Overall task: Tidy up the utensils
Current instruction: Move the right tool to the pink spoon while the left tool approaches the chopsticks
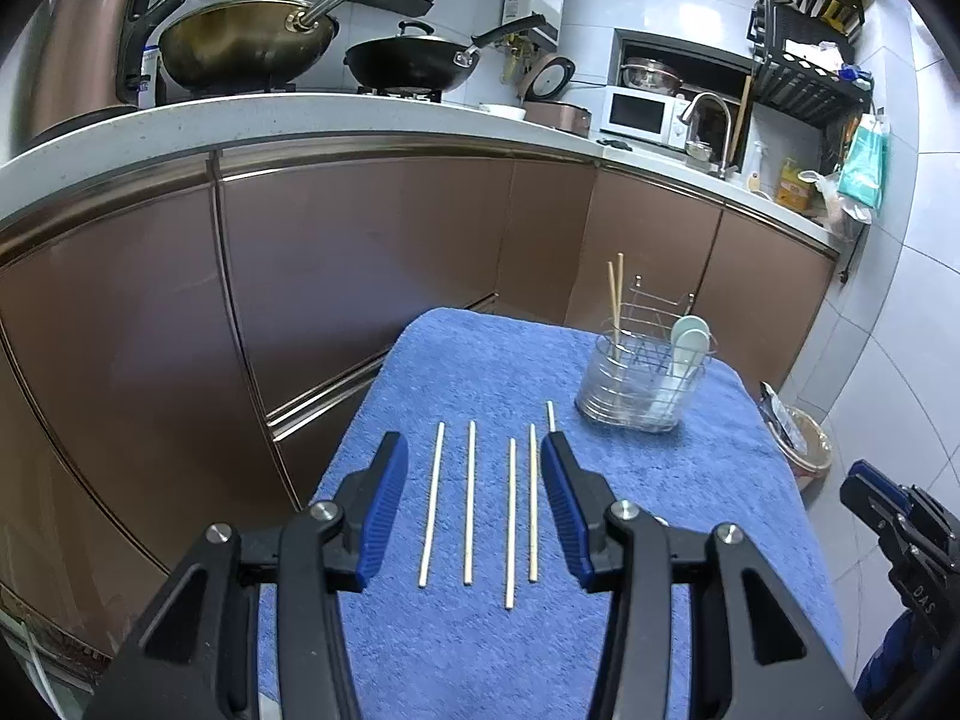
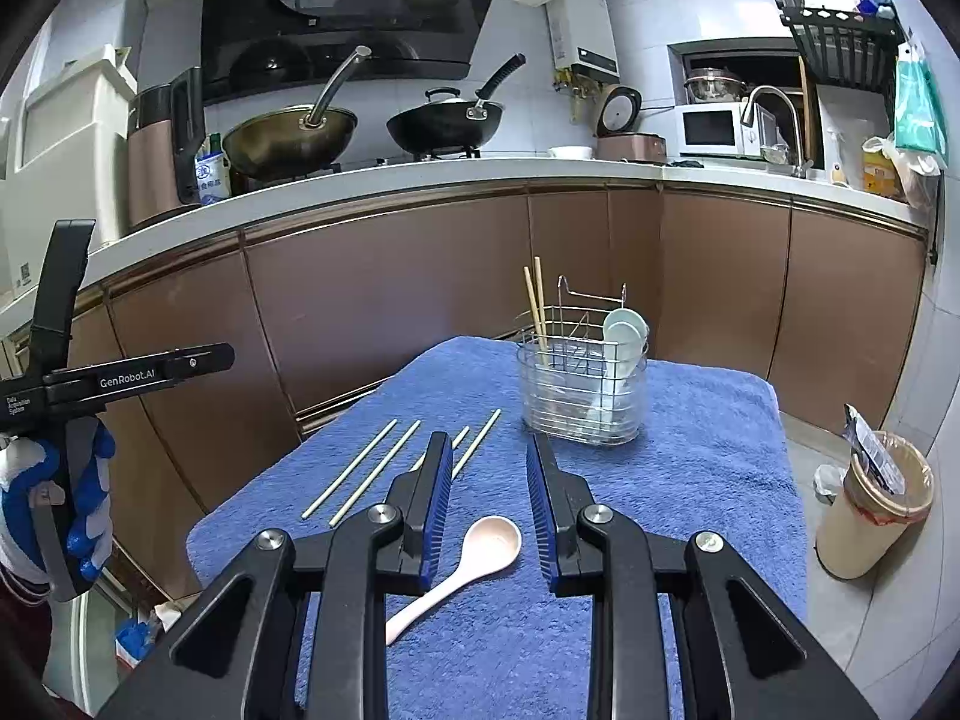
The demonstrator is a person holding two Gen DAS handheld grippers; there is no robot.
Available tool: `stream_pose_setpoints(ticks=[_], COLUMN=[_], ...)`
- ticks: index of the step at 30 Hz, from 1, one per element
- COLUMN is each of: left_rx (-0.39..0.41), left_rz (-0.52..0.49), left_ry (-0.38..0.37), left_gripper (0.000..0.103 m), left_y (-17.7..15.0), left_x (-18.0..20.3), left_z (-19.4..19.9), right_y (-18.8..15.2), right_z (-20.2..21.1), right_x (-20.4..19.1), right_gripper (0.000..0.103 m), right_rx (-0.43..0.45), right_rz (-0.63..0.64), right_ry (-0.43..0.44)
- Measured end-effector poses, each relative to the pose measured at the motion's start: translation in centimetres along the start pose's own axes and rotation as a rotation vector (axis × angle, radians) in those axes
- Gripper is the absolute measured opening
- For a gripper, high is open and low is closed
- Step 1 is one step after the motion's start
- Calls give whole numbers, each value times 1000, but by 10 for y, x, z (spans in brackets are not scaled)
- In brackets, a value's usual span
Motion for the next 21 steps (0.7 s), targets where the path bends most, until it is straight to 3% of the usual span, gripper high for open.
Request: stream_pose_setpoints(ticks=[8, 21], left_rx=[-104, -365], left_rz=[44, 71], left_ry=[-78, -171], left_gripper=[44, 44], left_y=[-6, -27], left_x=[-4, -11], left_z=[-33, -142], right_y=[-10, -42], right_z=[-20, -99], right_x=[9, 22], right_gripper=[25, 25], right_rx=[-77, -272], right_rz=[-25, -50], right_ry=[17, 73])
Point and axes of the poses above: each gripper's, at about its wrist camera, not at the fingertips, and z roughly against the way its jaws point, x to its right, y to its top, the point moved 4 cm from there along -z, roughly the way its jaws point, and after that the axes turned 5 degrees about -y, right-handed, at the moved point
